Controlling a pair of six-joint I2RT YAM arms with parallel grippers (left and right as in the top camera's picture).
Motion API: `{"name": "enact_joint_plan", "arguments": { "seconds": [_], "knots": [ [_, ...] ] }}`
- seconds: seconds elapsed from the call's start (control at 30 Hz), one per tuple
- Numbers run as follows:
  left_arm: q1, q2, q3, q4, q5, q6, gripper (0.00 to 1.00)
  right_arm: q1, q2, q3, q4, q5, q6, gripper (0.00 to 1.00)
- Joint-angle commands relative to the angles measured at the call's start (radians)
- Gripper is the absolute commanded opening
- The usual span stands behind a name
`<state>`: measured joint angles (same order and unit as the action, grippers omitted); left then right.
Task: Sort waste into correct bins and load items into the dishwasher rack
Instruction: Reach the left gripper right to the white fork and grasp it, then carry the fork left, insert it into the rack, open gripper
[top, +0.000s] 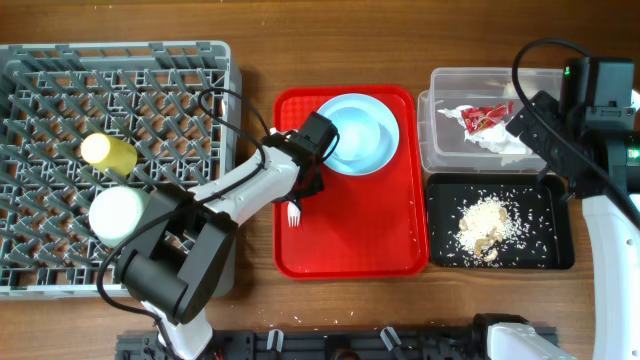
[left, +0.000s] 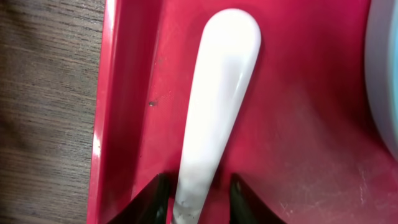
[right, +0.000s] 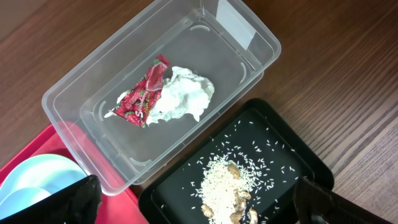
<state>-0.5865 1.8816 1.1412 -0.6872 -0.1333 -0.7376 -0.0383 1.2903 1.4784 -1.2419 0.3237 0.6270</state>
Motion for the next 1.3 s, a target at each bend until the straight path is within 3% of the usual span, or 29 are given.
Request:
{"name": "enact_joint_plan", "arguments": {
  "seconds": [0.0, 0.13, 0.3, 0.47, 0.53, 0.57, 0.77, 1.03, 1.17, 1.2, 1.23, 1.27],
  "knots": [
    [-0.002, 0.026, -0.010, -0.007, -0.018, 0.000, 0.21, -0.003, 0.004, 0.004, 0.000, 0.026, 0.002, 0.99],
    [0.000, 0.016, 0.003, -0.073, -0.018, 0.001, 0.04, -0.003, 0.004, 0.004, 0.000, 0.026, 0.002, 1.00],
    [0.000, -0.106, 0.154, -0.269, -0.011, 0.063, 0.04, -0.003, 0.004, 0.004, 0.000, 0.026, 0.002, 1.00],
    [0.081, -0.369, 0.229, -0.342, -0.043, 0.289, 0.04, -0.003, 0.004, 0.004, 0.000, 0.026, 0.002, 1.00],
    [0.176, -0.470, 0.229, -0.338, -0.208, 0.352, 0.04, -0.003, 0.004, 0.004, 0.000, 0.026, 0.002, 1.00],
    [0.240, -0.495, 0.229, -0.315, -0.250, 0.450, 0.04, -0.003, 0.004, 0.004, 0.000, 0.026, 0.002, 1.00],
    [0.365, -0.430, 0.169, -0.231, -0.170, 0.757, 0.04, -0.003, 0.004, 0.004, 0.000, 0.026, 0.001, 1.00],
    [0.428, -0.290, 0.158, -0.198, -0.057, 0.722, 0.04, -0.003, 0.004, 0.004, 0.000, 0.026, 0.002, 1.00],
    [0.428, -0.270, 0.158, -0.200, -0.053, 0.722, 0.26, -0.003, 0.004, 0.004, 0.000, 0.026, 0.002, 1.00],
    [0.428, -0.270, 0.158, -0.200, -0.053, 0.722, 0.34, -0.003, 0.004, 0.004, 0.000, 0.026, 0.002, 1.00],
    [0.428, -0.270, 0.158, -0.204, -0.053, 0.722, 0.49, -0.003, 0.004, 0.004, 0.000, 0.026, 0.002, 1.00],
    [0.428, -0.270, 0.158, -0.209, -0.053, 0.722, 0.49, -0.003, 0.004, 0.004, 0.000, 0.026, 0.002, 1.00]
  ]
}}
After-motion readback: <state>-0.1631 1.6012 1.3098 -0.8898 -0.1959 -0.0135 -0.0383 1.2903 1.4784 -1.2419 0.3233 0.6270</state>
